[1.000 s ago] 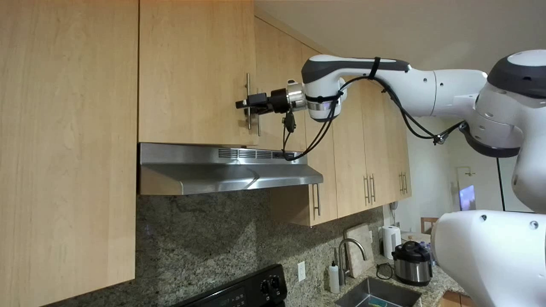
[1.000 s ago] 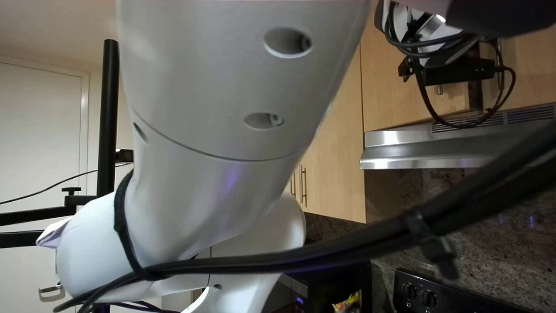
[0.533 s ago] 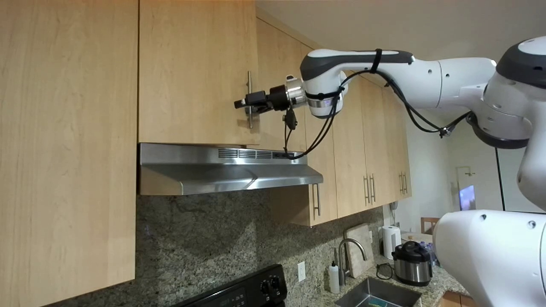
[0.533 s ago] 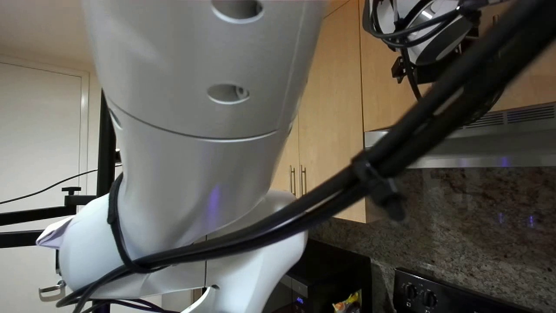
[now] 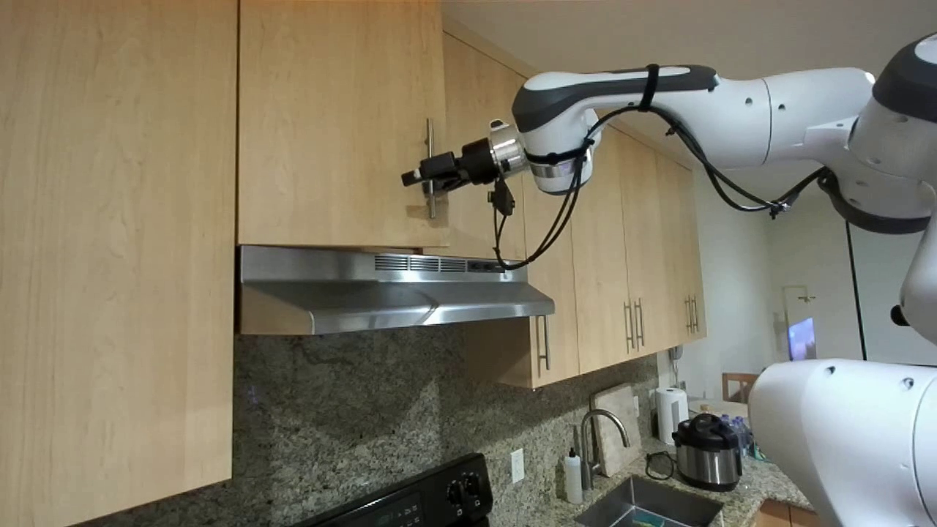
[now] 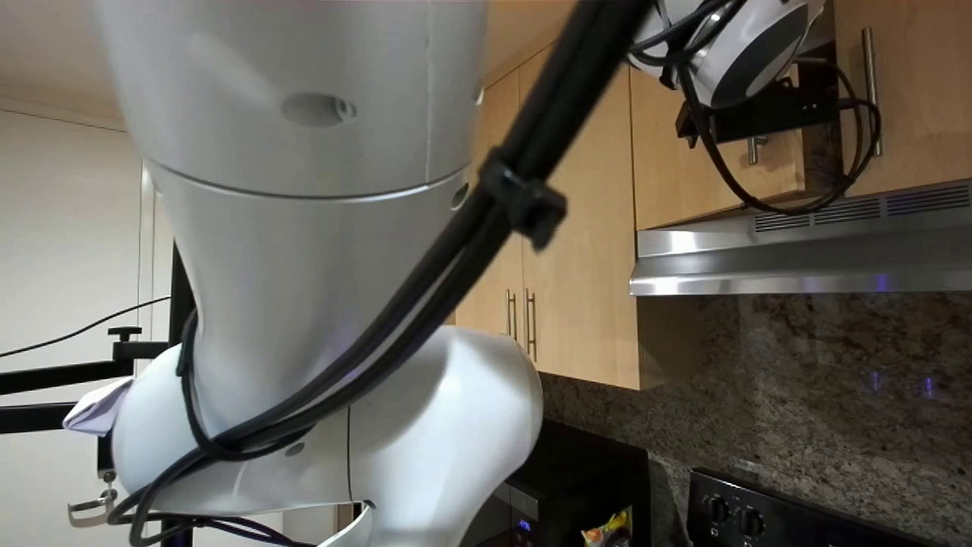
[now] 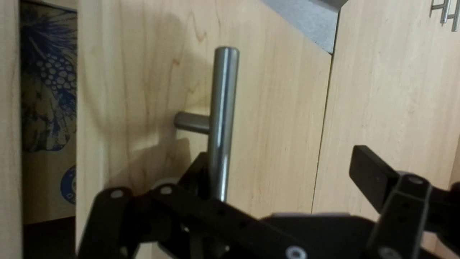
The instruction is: Open the left cabinet door at the top
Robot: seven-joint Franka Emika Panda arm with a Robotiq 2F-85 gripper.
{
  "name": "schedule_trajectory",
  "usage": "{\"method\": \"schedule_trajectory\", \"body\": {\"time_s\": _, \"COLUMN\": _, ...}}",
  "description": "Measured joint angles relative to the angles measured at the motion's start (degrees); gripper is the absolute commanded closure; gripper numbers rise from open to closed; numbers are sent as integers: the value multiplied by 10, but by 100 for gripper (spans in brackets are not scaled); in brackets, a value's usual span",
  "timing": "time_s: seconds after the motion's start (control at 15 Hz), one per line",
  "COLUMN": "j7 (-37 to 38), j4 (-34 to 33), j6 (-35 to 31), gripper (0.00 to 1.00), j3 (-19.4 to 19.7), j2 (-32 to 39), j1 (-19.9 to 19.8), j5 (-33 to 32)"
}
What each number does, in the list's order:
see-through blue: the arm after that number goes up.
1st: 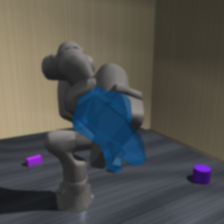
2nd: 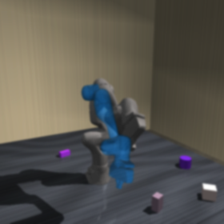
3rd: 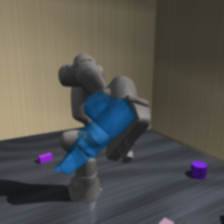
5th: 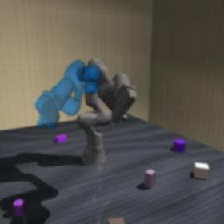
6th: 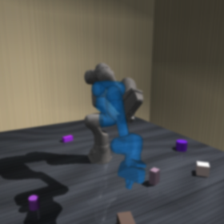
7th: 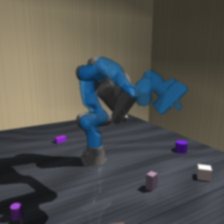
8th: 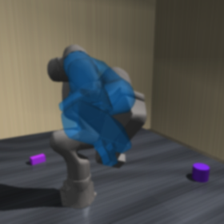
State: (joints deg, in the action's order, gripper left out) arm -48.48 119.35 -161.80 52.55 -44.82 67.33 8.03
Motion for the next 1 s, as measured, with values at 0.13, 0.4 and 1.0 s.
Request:
{"method": "schedule_trajectory", "body": {"time_s": 0.13, "j7": 7, "j4": 7, "j6": 0, "gripper": 0, "j3": -13, "j2": 6, "j1": -17, "j5": 0}}
{"method": "schedule_trajectory", "body": {"time_s": 0.4, "j7": 14, "j4": 19, "j6": 30, "gripper": 0, "j3": -46, "j2": 5, "j1": -57, "j5": 0}}
{"method": "schedule_trajectory", "body": {"time_s": 1.0, "j7": 20, "j4": 46, "j6": 110, "gripper": 0, "j3": -131, "j2": -7, "j1": -149, "j5": 1}}
